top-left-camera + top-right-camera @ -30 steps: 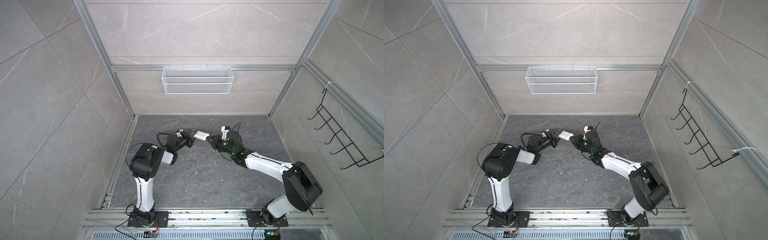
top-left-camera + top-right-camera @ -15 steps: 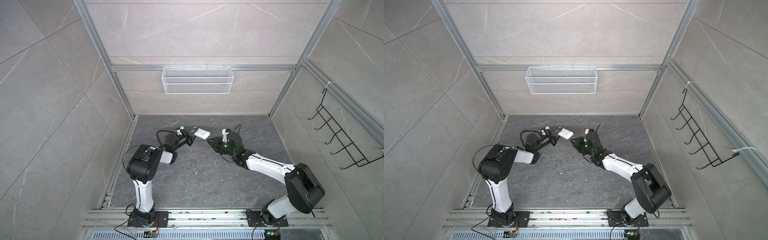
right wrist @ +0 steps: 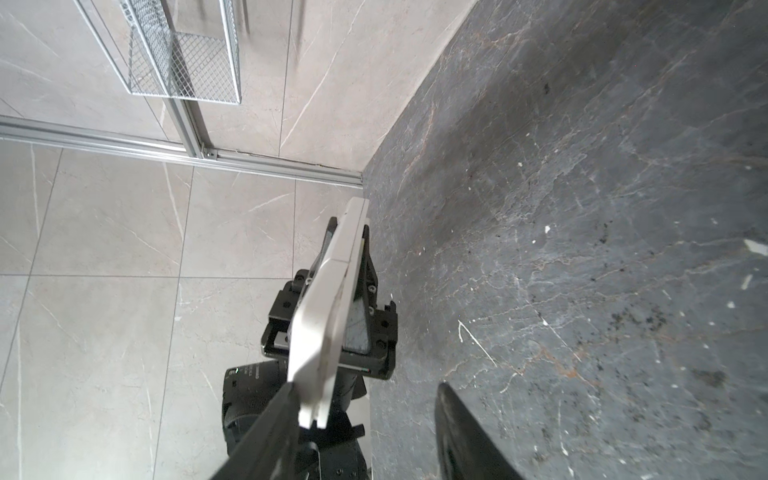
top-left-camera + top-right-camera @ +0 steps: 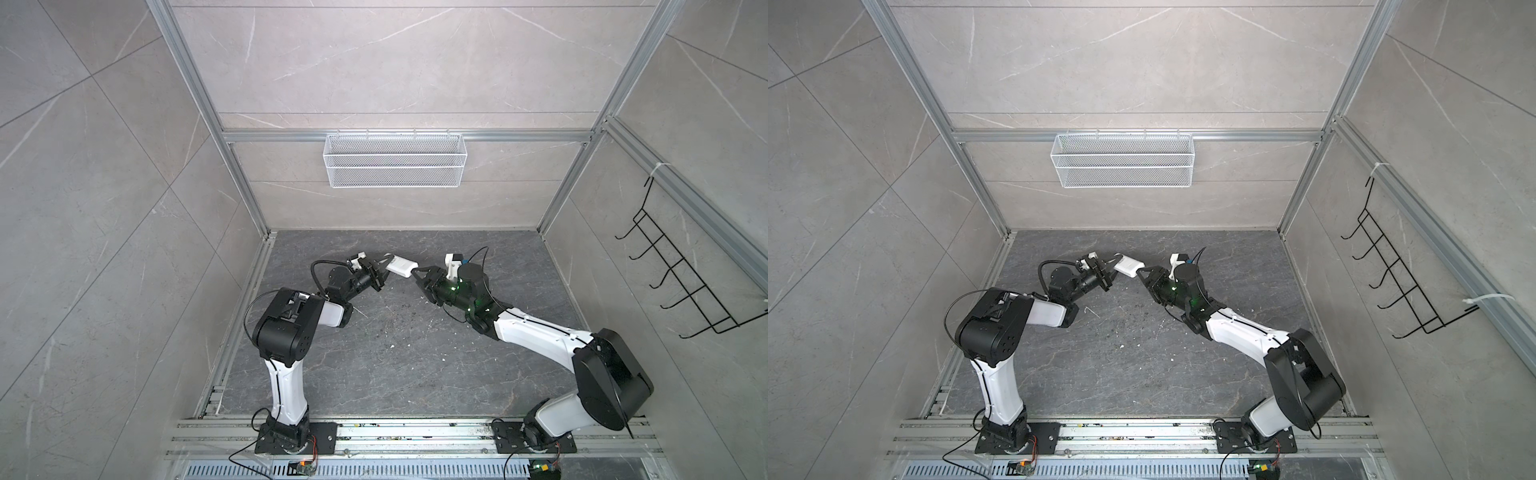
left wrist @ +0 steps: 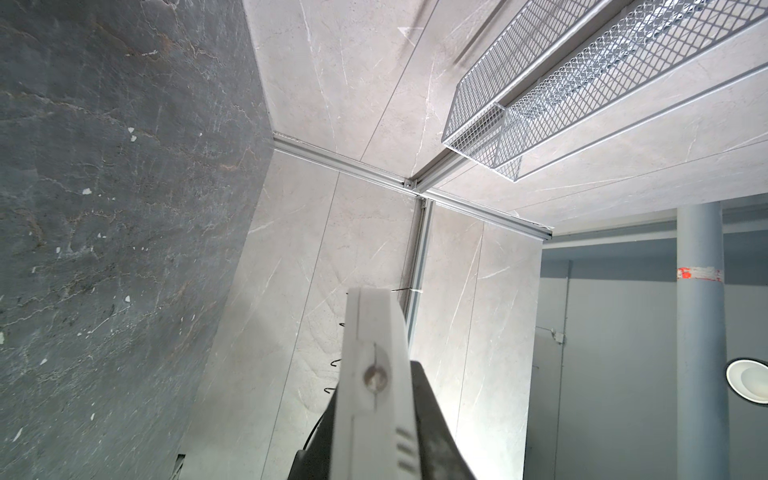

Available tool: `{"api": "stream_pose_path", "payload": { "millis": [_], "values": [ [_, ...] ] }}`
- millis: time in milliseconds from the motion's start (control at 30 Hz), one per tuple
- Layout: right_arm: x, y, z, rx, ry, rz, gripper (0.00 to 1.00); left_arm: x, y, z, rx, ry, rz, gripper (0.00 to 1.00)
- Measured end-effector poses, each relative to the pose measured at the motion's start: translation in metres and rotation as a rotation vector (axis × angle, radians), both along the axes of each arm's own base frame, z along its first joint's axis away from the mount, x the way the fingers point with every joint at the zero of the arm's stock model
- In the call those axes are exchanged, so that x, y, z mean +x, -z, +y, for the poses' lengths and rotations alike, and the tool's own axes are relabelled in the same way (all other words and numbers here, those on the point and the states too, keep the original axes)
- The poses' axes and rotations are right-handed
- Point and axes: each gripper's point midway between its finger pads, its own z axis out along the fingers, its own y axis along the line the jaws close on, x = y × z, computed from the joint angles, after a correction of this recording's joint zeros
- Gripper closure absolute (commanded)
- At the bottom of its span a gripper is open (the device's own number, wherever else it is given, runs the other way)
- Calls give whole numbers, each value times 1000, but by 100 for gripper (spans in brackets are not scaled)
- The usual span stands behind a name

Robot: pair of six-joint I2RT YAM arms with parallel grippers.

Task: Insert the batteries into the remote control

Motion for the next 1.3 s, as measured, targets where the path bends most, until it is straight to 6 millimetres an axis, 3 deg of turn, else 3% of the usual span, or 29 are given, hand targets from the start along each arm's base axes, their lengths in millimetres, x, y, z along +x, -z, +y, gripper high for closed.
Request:
{"api": "stream_pose_path", "payload": {
  "millis": [233, 533, 700, 1033, 1300],
  "values": [
    [6, -4, 6, 54, -1, 2, 63, 0, 6, 4, 8, -6, 15, 100],
    [6, -7, 7, 62, -4, -4, 63, -4, 7, 0, 11, 18, 15, 100],
    [9, -14, 9, 68, -4, -13, 69, -4, 7, -1, 12, 19, 15, 100],
    [14, -7, 13, 76, -2, 6, 86, -4, 8, 0, 12, 16, 13, 100],
    [17, -5, 16, 85, 1, 13, 92, -1, 8, 2, 12, 0, 16, 100]
  ]
}}
